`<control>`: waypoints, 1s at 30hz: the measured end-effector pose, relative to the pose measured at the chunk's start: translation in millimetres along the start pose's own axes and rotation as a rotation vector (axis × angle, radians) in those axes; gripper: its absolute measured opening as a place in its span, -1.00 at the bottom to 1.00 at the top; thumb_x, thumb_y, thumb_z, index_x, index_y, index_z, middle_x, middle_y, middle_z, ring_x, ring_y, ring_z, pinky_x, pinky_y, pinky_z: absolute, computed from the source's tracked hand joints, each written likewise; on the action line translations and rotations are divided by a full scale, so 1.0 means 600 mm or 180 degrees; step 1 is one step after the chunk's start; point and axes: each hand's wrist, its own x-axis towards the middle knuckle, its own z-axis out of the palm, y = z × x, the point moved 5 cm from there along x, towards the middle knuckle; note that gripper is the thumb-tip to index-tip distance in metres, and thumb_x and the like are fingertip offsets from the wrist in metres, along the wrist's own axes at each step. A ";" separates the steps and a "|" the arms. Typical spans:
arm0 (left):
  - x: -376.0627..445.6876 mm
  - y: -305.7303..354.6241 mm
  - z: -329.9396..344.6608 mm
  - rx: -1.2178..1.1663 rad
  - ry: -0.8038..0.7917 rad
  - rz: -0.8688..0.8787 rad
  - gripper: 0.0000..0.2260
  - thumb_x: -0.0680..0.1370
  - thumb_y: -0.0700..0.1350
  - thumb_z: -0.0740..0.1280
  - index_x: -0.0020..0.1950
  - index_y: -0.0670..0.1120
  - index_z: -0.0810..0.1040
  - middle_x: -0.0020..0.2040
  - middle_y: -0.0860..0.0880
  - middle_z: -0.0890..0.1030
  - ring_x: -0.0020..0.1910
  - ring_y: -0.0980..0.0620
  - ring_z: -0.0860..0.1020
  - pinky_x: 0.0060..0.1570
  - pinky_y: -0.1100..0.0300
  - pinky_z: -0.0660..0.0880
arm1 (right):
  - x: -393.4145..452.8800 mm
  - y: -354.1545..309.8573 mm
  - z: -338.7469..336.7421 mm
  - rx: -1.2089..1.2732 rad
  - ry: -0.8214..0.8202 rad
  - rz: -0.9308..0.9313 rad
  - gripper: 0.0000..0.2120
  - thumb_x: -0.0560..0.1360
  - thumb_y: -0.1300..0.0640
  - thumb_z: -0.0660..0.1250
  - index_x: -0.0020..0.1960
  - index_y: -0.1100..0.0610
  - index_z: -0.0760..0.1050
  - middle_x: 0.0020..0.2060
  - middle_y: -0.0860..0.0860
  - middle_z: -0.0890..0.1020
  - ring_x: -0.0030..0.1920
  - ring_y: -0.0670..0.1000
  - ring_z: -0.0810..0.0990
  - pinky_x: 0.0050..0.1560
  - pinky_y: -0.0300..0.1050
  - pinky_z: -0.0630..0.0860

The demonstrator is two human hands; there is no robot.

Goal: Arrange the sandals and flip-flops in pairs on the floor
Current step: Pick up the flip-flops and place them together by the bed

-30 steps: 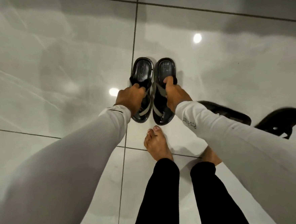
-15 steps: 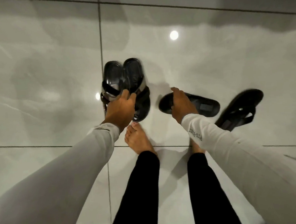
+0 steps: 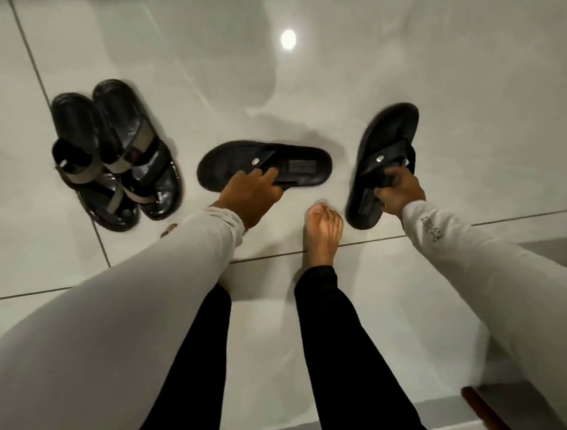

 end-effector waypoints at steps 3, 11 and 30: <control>0.023 0.011 0.012 0.0406 -0.0486 0.0316 -0.71 0.54 -0.26 0.31 0.25 -0.06 0.53 0.22 -0.10 0.54 0.09 -0.16 0.61 -0.06 0.01 0.53 | 0.017 -0.009 0.006 0.1170 -0.0202 0.0193 -0.70 0.46 0.30 0.31 0.05 -0.06 0.47 -0.03 0.08 0.58 -0.17 0.05 0.60 -0.14 -0.01 0.56; 0.047 -0.023 0.006 0.0851 -0.0500 0.0008 -0.52 0.49 -0.26 0.36 0.36 -0.05 0.32 -0.14 -0.03 0.67 -0.24 -0.05 0.65 -0.26 0.14 0.46 | 0.049 -0.065 0.017 0.2884 -0.0435 0.0472 -0.71 0.54 0.30 0.29 0.17 0.08 0.30 -0.22 0.07 0.58 -0.24 0.04 0.62 -0.22 -0.15 0.53; 0.114 -0.083 -0.047 -0.2874 0.0947 -0.1316 -0.61 0.49 -0.36 0.28 0.30 -0.11 0.52 0.19 -0.18 0.61 0.10 -0.17 0.61 0.12 -0.01 0.58 | 0.008 -0.192 -0.025 -0.2678 -0.0133 -0.2250 -0.45 0.37 0.37 0.27 0.25 -0.06 0.31 -0.08 0.12 0.65 -0.14 0.23 0.64 -0.06 0.09 0.61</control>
